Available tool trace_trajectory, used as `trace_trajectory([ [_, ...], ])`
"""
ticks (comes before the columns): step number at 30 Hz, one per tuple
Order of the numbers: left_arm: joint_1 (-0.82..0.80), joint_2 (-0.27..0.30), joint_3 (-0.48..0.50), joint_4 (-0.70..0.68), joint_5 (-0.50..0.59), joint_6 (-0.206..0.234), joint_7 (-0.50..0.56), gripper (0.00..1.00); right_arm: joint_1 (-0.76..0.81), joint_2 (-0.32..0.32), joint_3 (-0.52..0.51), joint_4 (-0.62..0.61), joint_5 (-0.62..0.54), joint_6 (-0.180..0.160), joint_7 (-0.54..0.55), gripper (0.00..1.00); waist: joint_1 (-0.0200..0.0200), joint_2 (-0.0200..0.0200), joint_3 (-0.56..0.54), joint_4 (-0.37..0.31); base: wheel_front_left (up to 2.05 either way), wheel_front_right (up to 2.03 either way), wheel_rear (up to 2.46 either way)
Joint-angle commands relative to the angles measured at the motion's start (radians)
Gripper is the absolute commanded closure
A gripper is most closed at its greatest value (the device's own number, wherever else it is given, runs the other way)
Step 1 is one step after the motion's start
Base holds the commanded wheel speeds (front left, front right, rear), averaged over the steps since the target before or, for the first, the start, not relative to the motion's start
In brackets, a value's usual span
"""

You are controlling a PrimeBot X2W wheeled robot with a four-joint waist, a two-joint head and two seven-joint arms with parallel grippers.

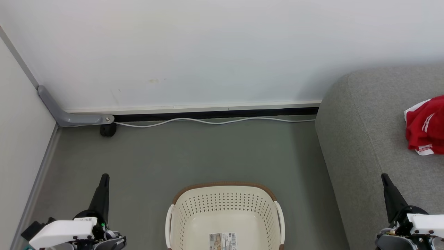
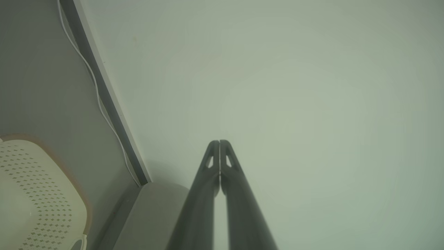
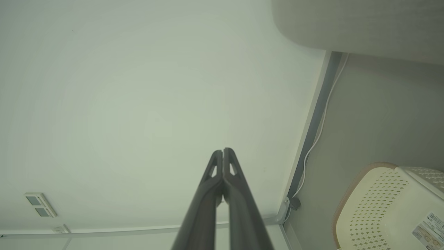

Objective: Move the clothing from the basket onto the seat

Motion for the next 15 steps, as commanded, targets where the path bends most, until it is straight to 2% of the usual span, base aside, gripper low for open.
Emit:
trace_trajectory([
  [1,-0.054,0.014,0.036,-0.023,-0.002,-0.007,0.004,1.0,-0.045,-0.011,0.016,-0.032,0.009,0.002,0.007,1.0,0.0,-0.0001,0.0,0.0,0.0,0.0,0.0],
  [15,-0.055,0.011,0.041,-0.023,0.002,-0.007,0.008,1.0,-0.045,-0.01,0.015,-0.032,0.009,0.002,0.007,1.0,0.0,-0.0001,0.0,0.0,0.0,0.0,0.0],
])
